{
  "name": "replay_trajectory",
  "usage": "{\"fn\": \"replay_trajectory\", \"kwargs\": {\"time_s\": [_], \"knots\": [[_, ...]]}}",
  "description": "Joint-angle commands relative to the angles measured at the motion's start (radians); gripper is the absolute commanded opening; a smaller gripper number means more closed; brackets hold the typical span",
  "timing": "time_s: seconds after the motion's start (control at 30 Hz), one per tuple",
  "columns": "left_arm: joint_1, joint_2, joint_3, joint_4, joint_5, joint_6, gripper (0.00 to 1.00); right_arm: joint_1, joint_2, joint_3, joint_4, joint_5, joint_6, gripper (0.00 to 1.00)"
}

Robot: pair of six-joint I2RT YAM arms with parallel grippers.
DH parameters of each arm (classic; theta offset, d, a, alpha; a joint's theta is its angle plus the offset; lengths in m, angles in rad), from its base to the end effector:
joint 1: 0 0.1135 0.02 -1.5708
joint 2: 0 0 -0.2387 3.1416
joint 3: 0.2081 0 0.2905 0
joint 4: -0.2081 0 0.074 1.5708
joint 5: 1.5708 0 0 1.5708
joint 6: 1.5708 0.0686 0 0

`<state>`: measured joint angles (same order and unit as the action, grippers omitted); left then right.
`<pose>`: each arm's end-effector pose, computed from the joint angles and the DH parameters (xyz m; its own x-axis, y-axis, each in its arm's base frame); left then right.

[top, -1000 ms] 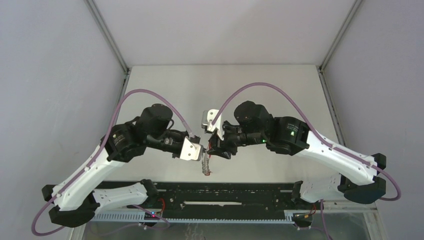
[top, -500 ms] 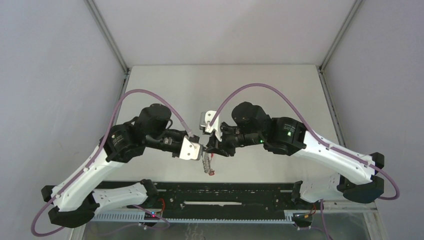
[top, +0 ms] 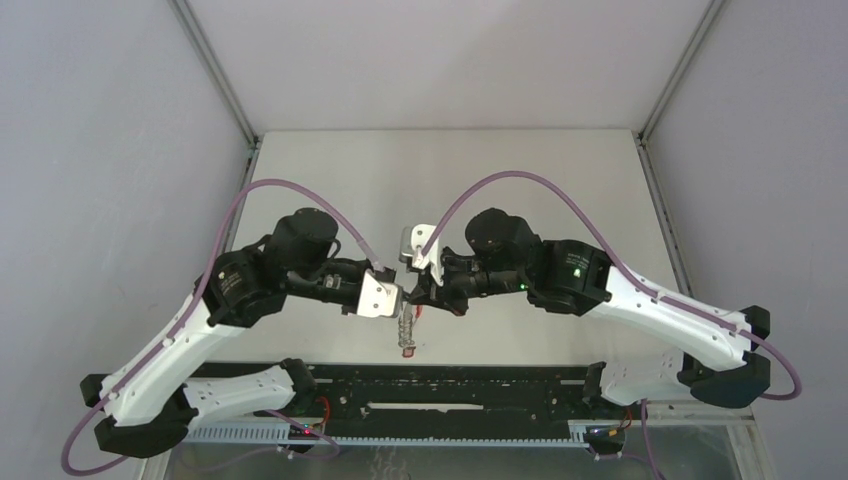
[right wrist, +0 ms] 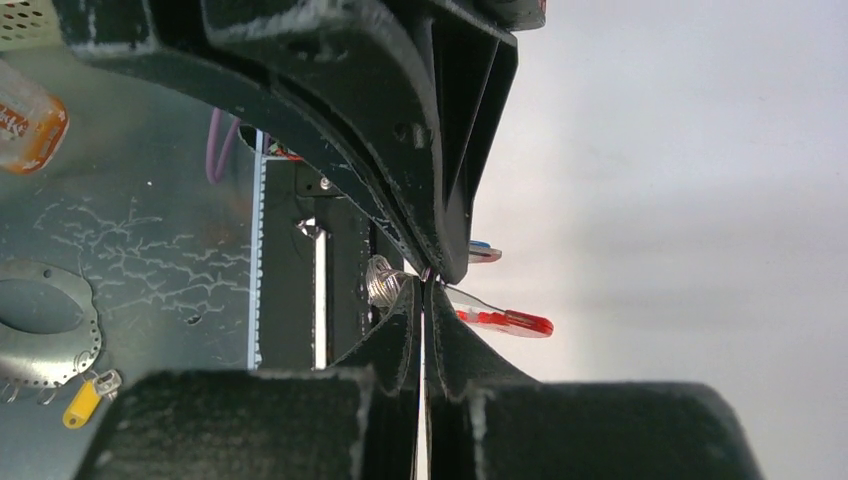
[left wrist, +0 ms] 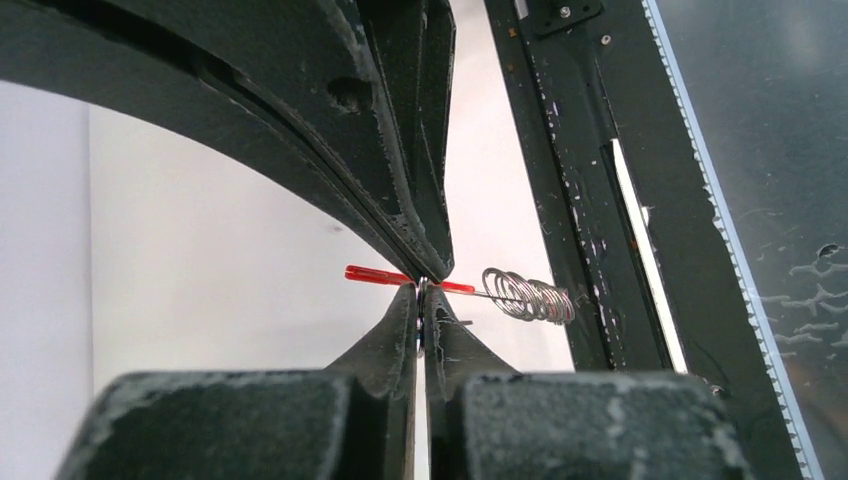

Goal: Put the keys on the keyring

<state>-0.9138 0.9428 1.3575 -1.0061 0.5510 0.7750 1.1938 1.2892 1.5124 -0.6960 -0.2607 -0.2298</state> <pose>0.1094 -0.2006 0.4023 0.4145 0.4387 -0.7973 0.9099 -0.1830 0.3724 0.1096 0.3249 0.4004 0.0606 -0.4447 -0.8936 -0.9952 0.0422 -0.0885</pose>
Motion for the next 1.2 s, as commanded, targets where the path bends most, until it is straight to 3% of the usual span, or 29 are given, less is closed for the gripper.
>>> {"fn": "replay_trajectory", "kwargs": {"time_s": [0.0, 0.07, 0.17, 0.27, 0.47, 0.6, 0.77, 1.17], "knots": [[-0.001, -0.016, 0.054, 0.069, 0.052, -0.043, 0.15, 0.003, -0.084, -0.118, 0.19, 0.076, 0.067, 0.0], [0.0, -0.018, 0.063, 0.062, 0.061, -0.053, 0.35, 0.001, -0.149, -0.222, 0.331, 0.116, 0.11, 0.0], [0.0, -0.023, 0.071, 0.051, 0.067, -0.069, 0.5, 0.003, -0.226, -0.341, 0.48, 0.144, 0.155, 0.0], [-0.002, -0.028, 0.076, 0.038, 0.069, -0.077, 0.57, 0.003, -0.283, -0.428, 0.596, 0.127, 0.187, 0.0], [0.001, -0.038, 0.039, 0.059, 0.034, -0.079, 0.57, -0.022, -0.385, -0.588, 0.816, 0.081, 0.296, 0.0], [0.001, -0.072, -0.013, 0.151, -0.024, -0.045, 0.47, -0.032, -0.437, -0.679, 0.962, 0.072, 0.364, 0.0], [0.001, -0.142, -0.093, 0.288, -0.051, -0.026, 0.4, -0.035, -0.442, -0.716, 1.041, 0.054, 0.407, 0.0], [-0.001, -0.154, -0.108, 0.296, -0.001, -0.059, 0.38, -0.045, -0.417, -0.752, 1.187, 0.02, 0.455, 0.0]]}}
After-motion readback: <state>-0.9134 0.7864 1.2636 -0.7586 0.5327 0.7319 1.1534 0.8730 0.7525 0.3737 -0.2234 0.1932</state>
